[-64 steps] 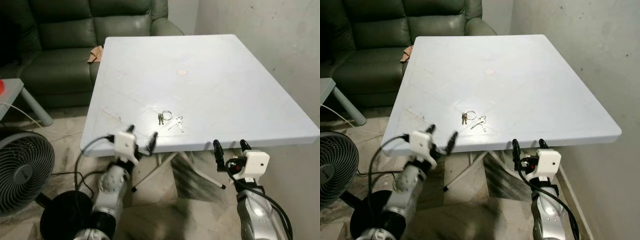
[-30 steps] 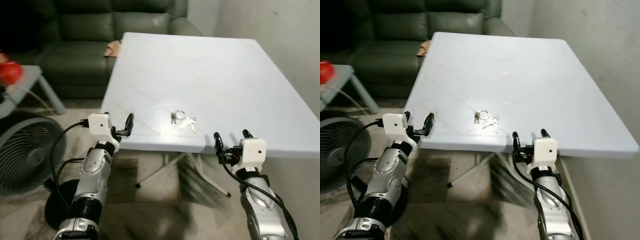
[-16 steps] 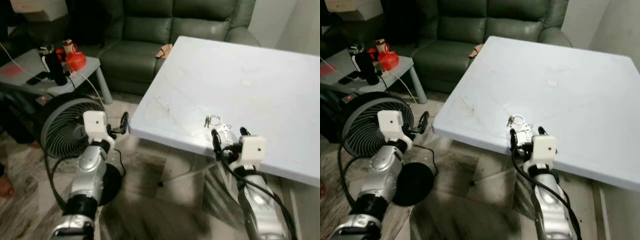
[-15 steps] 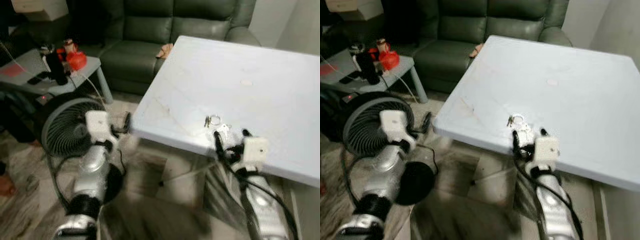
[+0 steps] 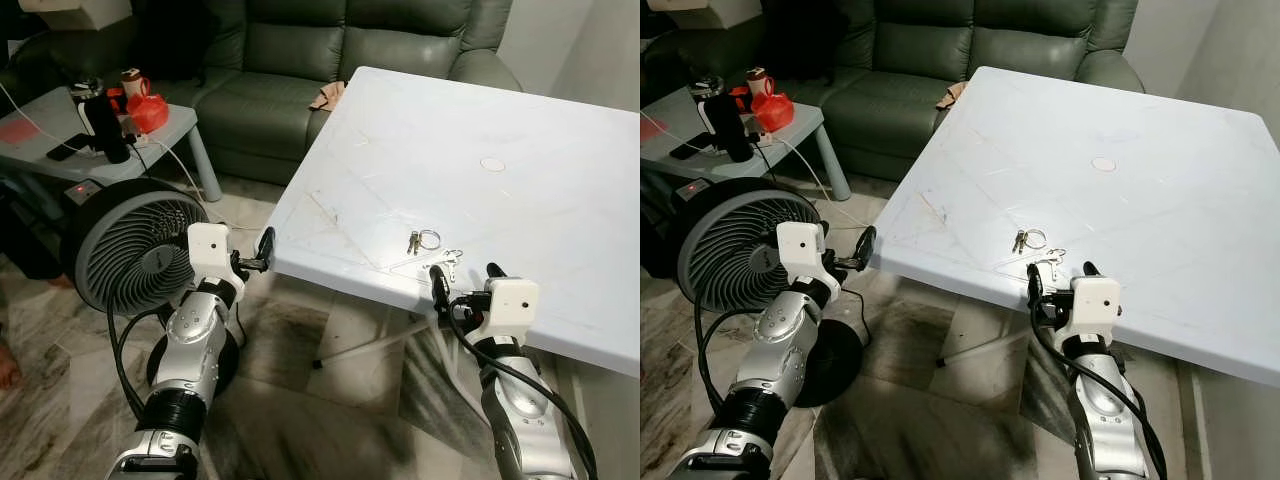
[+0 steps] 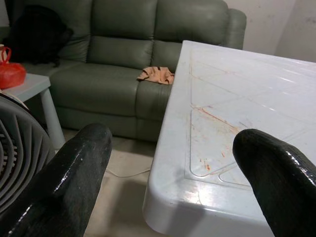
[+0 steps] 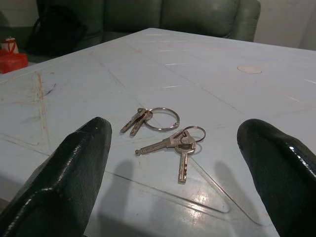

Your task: Hang keys on a hook

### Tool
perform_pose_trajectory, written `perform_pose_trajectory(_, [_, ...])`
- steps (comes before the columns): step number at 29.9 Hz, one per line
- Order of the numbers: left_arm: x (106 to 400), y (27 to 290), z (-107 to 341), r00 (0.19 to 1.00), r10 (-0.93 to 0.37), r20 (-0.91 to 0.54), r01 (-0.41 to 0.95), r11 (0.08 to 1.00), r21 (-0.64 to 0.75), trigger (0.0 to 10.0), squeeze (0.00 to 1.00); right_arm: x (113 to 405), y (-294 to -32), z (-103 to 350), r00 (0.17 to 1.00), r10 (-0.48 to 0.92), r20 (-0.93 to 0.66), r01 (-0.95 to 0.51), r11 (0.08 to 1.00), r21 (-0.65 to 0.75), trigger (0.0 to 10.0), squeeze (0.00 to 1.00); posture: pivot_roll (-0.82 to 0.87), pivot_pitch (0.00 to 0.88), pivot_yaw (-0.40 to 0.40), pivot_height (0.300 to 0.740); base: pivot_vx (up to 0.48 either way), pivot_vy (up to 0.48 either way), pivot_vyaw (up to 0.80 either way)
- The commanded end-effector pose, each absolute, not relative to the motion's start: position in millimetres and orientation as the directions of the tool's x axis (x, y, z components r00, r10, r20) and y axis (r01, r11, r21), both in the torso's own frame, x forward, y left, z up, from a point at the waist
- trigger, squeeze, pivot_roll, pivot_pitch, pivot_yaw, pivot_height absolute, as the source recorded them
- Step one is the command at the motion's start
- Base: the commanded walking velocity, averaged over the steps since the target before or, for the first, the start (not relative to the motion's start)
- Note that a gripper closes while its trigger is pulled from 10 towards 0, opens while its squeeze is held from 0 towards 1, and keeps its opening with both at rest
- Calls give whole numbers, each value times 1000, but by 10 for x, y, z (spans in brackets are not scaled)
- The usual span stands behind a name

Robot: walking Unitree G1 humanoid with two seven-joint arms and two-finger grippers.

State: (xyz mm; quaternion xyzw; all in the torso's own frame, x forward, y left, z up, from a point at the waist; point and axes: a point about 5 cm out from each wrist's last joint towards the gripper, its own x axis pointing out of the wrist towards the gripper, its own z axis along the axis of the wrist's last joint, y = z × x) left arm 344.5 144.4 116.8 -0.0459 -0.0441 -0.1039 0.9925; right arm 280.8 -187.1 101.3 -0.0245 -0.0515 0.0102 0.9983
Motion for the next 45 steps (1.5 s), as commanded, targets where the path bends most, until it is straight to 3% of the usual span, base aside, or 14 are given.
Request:
perform_pose_trajectory(1, [3441,1456,1180,971,-219,96,226,972,-67,10000,0,2833,-1873,1056,994,14,107,-8,998,-57,10000,0,30,55,-16,740,0,0,0])
perform_pose_trajectory(11, [3434,1419,1169,964,-250,88,256,964,-67,10000,0,2878,-1931,1089,994,-24,108,34,995,-90,10000,0,33,38,-21,740,0,0,0])
perform_pose_trajectory(28, [3444,1433,1223,961,-252,109,262,961,-87,10000,0,2878,-1900,1091,994,-18,109,29,995,-96,10000,0,36,40,-21,740,423,0,0])
perform_pose_trajectory(34, [3454,1409,1251,967,-225,123,233,971,-56,10000,0,2877,-1907,1087,994,-13,107,23,995,-100,10000,0,36,39,-23,740,122,0,0])
perform_pose_trajectory(45, [3388,1249,1281,928,-335,162,341,940,-9,10000,0,2924,-1991,1139,991,89,96,-70,980,-188,10000,0,34,52,-27,740,0,0,0])
